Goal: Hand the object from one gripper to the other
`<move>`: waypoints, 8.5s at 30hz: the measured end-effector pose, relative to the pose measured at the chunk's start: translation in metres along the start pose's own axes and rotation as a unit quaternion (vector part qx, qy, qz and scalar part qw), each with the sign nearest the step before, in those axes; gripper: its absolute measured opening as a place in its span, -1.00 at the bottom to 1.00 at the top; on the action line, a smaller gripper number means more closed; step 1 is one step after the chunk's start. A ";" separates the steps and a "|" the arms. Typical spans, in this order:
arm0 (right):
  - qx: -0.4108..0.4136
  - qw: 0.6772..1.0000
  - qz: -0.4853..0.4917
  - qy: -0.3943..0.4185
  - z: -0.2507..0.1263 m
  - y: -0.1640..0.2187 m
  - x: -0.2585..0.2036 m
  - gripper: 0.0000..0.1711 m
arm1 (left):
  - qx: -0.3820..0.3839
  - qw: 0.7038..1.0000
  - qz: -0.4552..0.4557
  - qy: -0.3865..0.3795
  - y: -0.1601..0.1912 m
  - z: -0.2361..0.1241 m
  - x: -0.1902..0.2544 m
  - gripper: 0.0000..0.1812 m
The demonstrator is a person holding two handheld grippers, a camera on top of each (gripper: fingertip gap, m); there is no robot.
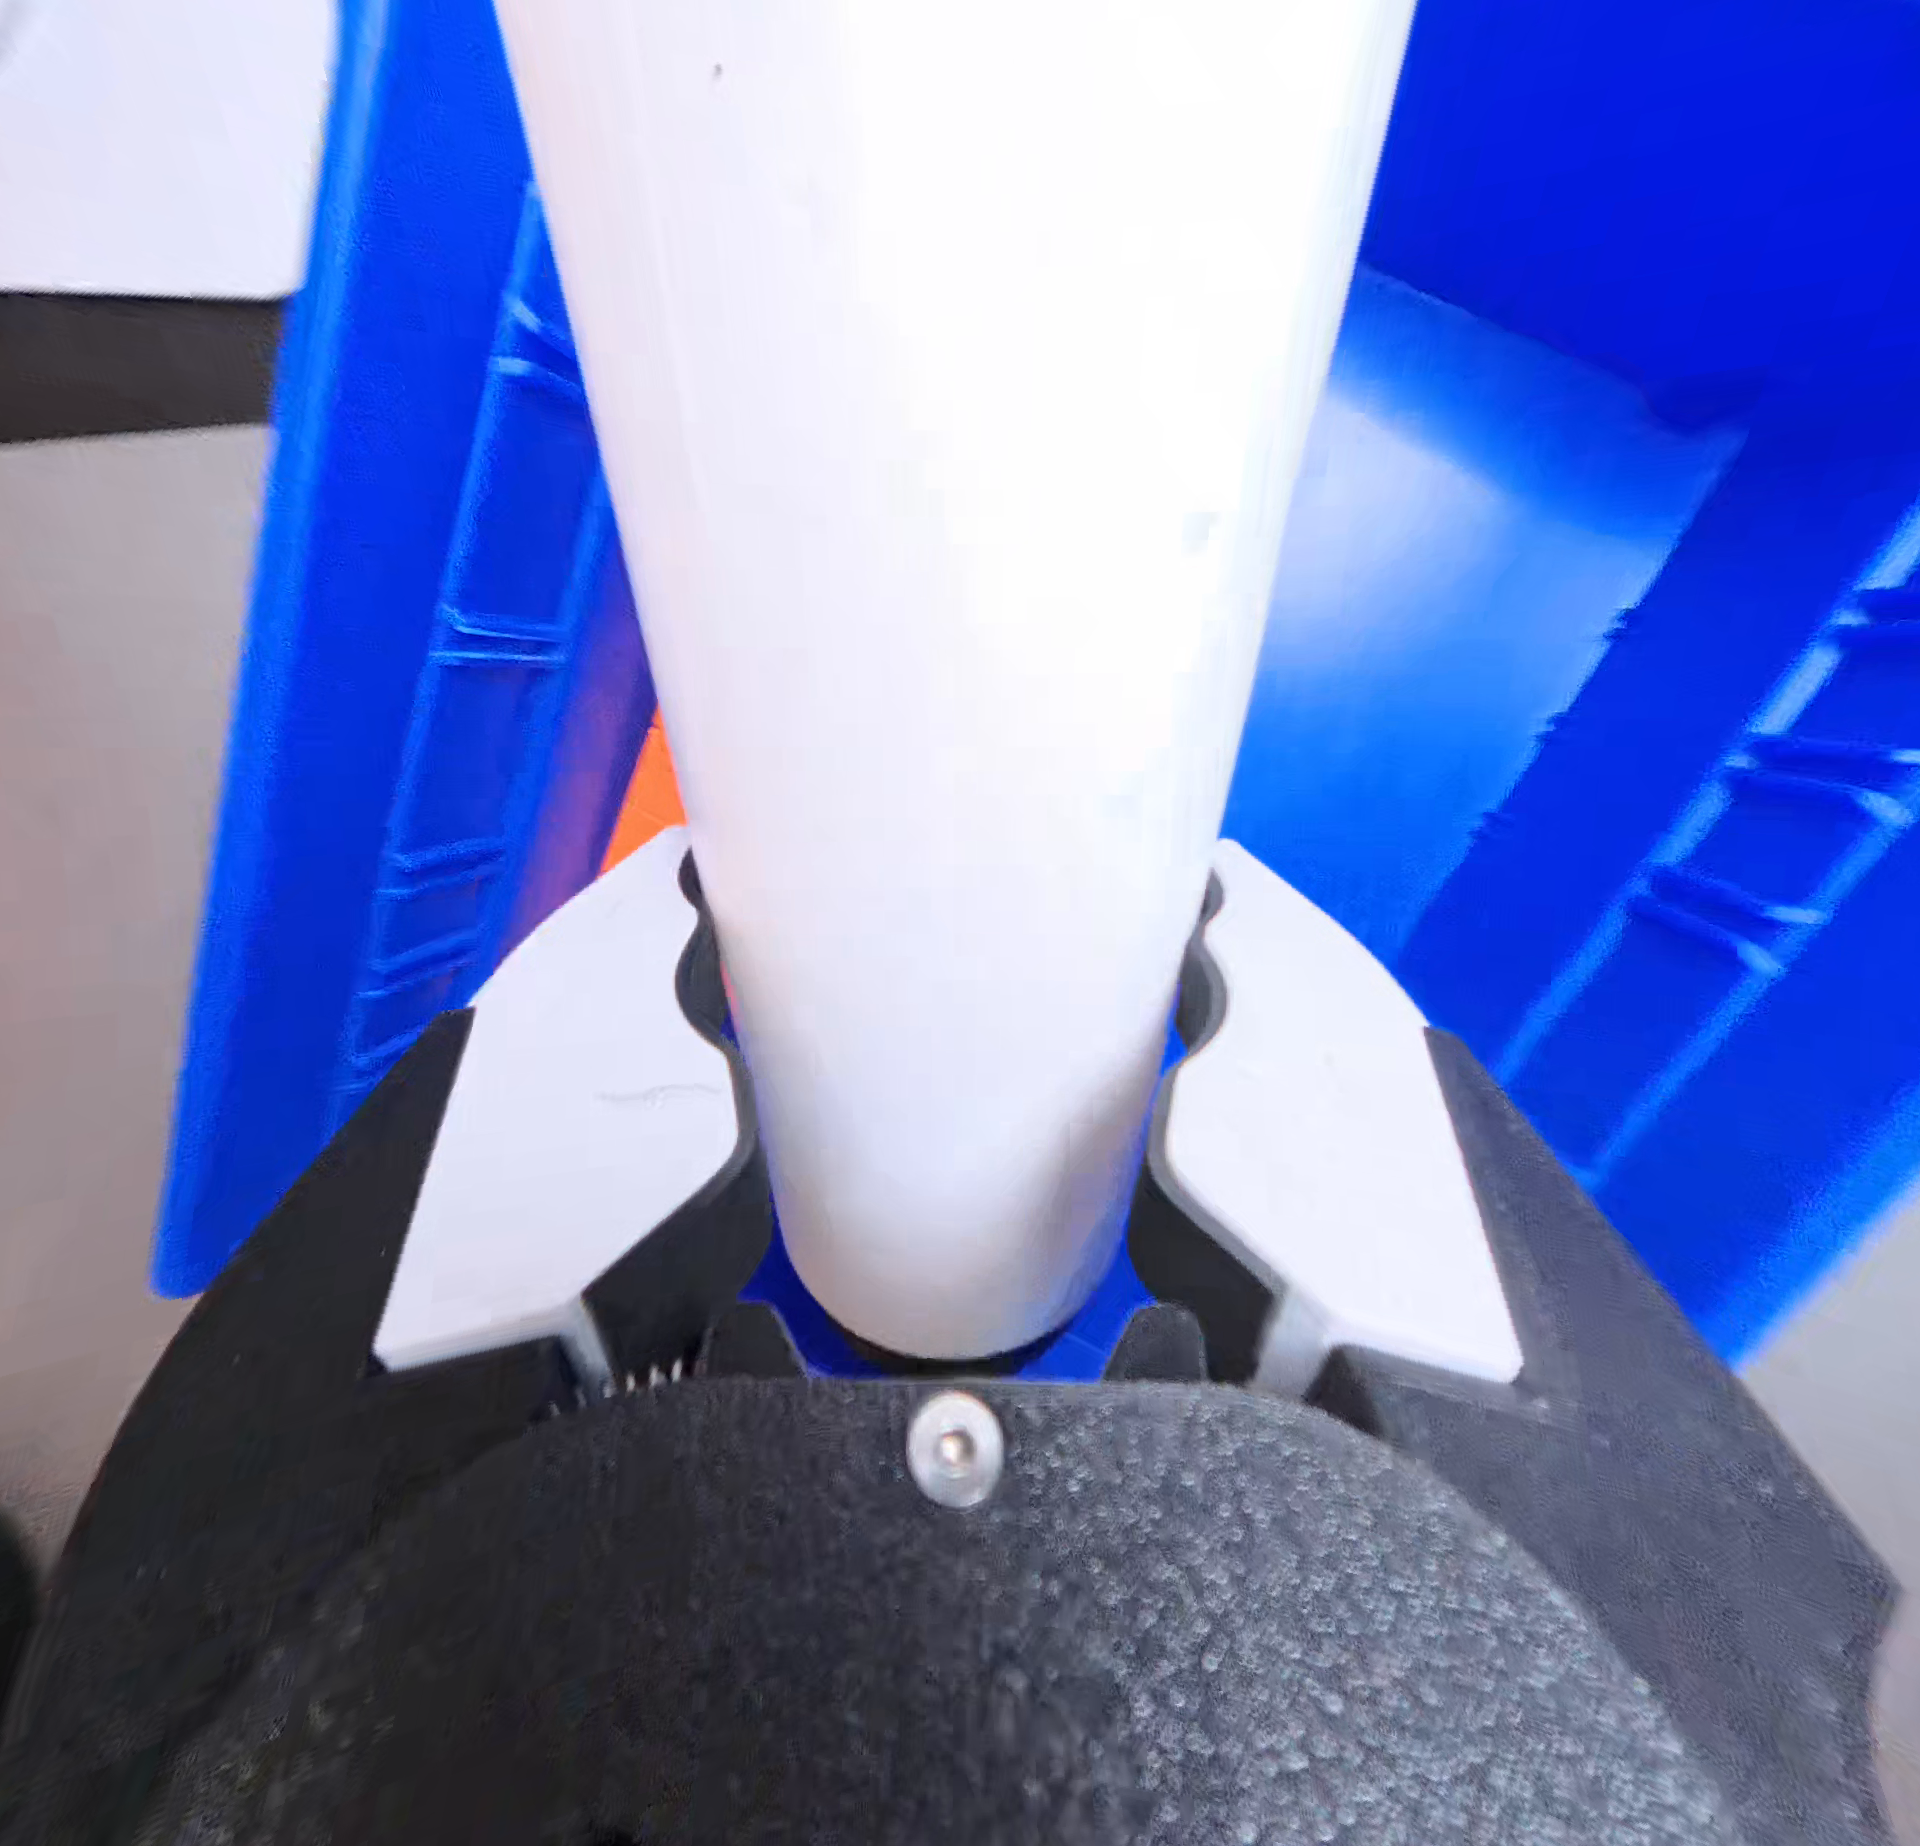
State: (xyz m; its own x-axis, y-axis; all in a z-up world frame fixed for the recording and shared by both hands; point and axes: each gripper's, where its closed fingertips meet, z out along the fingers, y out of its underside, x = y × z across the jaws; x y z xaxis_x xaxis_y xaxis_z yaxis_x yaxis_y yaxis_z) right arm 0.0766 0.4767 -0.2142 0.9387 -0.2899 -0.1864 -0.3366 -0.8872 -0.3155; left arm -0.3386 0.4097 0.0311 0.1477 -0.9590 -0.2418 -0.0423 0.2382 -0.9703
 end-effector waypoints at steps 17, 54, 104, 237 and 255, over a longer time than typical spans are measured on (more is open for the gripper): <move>0.497 0.799 -0.287 -0.179 -0.188 0.019 -0.144 -0.59 | -0.022 0.995 -0.029 -0.095 0.014 -0.019 -0.045 -0.73; 0.494 0.734 -0.357 -0.301 -0.130 0.145 -0.232 -0.94 | -0.037 0.987 -0.157 -0.014 0.026 0.008 -0.065 -0.96; 0.416 0.639 -0.548 -0.344 -0.190 0.181 -0.338 -0.95 | -0.015 0.947 -0.081 0.310 0.063 0.074 0.119 -0.93; 0.527 0.520 -0.660 0.131 -0.141 0.120 -0.308 -0.91 | -0.077 0.979 -0.173 -0.076 0.099 0.092 -0.002 -0.97; 0.466 0.730 -0.499 0.029 -0.118 0.097 -0.284 -0.97 | -0.216 0.965 -0.076 -0.125 0.119 0.099 0.016 -0.89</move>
State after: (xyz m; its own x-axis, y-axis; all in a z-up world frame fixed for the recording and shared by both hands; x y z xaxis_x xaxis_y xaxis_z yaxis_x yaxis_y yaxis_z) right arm -0.2139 0.4306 -0.0824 0.7429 0.2955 0.6007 0.6390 -0.0457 -0.7678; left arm -0.2438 0.4384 -0.0887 0.4165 -0.8978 -0.1427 -0.4010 -0.0405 -0.9152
